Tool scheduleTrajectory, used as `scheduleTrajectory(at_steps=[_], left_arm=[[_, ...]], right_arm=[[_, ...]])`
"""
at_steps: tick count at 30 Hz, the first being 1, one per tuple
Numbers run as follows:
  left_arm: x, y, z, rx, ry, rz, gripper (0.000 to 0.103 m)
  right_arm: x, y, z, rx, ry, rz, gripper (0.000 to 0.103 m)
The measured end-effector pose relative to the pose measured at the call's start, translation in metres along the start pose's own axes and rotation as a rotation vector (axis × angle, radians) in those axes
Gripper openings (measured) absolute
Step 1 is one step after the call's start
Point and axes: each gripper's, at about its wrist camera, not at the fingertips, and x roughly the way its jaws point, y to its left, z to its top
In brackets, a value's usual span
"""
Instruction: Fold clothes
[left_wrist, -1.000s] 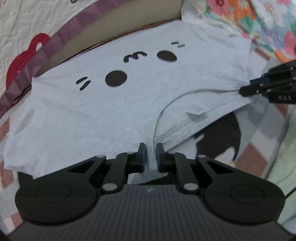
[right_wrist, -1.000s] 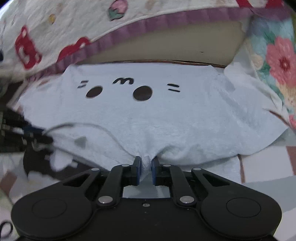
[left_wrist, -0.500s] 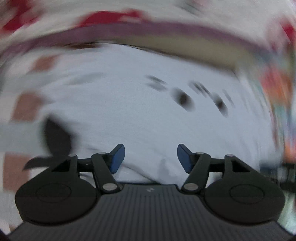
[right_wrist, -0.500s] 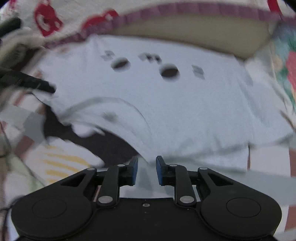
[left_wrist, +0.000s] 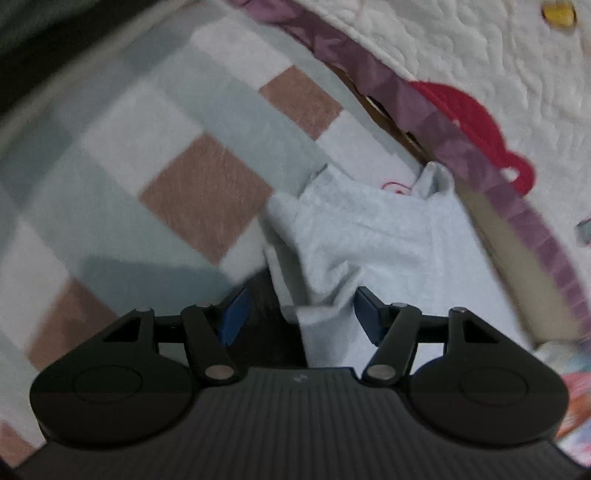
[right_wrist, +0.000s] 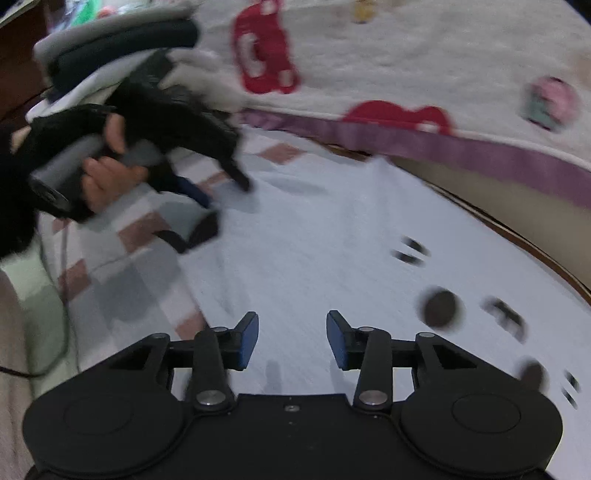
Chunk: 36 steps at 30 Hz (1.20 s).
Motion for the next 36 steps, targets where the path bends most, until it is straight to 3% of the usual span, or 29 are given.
scheduleTrajectory(at_steps=[3,6,9,14,16,17,18,23,24,27,29,31,33,34,36], left_arm=[[0.002,0.017,0.000,-0.122,0.032,-0.145,0.063],[0.010,0.021,-0.003,-0.082,0.060,-0.162,0.065],[0.018,0.024,-0.003,-0.104,0.050,-0.256,0.066],[0.039,0.010,0.005,-0.123,-0.032,-0.333,0.072],[0.045,-0.001,0.007,-0.079,-0.068,-0.326,0.063],[0.045,-0.007,0.008,-0.038,-0.090,-0.301,0.019],[0.039,-0.014,0.007,0.029,-0.122,-0.262,0.008],[-0.023,-0.049,-0.006,0.322,-0.362,-0.102,0.008],[-0.026,-0.049,-0.008,0.344,-0.379,-0.057,0.008],[-0.016,-0.033,0.003,0.293,-0.328,0.018,0.009],[-0.009,-0.012,0.015,0.165,-0.273,-0.011,0.009],[-0.008,0.004,0.023,0.065,-0.245,-0.025,0.013],[-0.016,0.004,0.023,0.084,-0.239,0.035,0.032],[-0.019,0.004,0.022,0.099,-0.235,0.068,0.038],[-0.021,0.009,0.016,0.100,-0.162,0.057,0.046]], right_arm=[[0.019,0.006,0.006,-0.008,0.018,0.031,0.046],[0.038,0.012,0.012,-0.017,0.036,0.061,0.046],[0.056,0.018,0.017,-0.025,0.054,0.092,0.049],[0.083,0.026,0.021,-0.035,0.072,0.131,0.050],[0.086,0.027,0.017,-0.025,0.062,0.136,0.051],[0.086,0.026,0.016,-0.019,0.054,0.139,0.052],[0.086,0.026,0.014,-0.012,0.046,0.142,0.052],[0.082,0.021,0.015,0.047,0.069,0.217,0.052],[0.081,0.021,0.015,0.055,0.087,0.232,0.053],[0.076,0.018,0.014,0.061,0.115,0.283,0.054],[0.070,0.014,0.017,0.072,0.122,0.325,0.053],[0.059,0.010,0.022,0.073,0.075,0.310,0.053],[0.053,0.004,0.025,0.076,0.051,0.261,0.053],[0.052,0.000,0.025,0.074,0.045,0.231,0.053],[0.048,-0.007,0.024,0.069,0.033,0.171,0.053]])
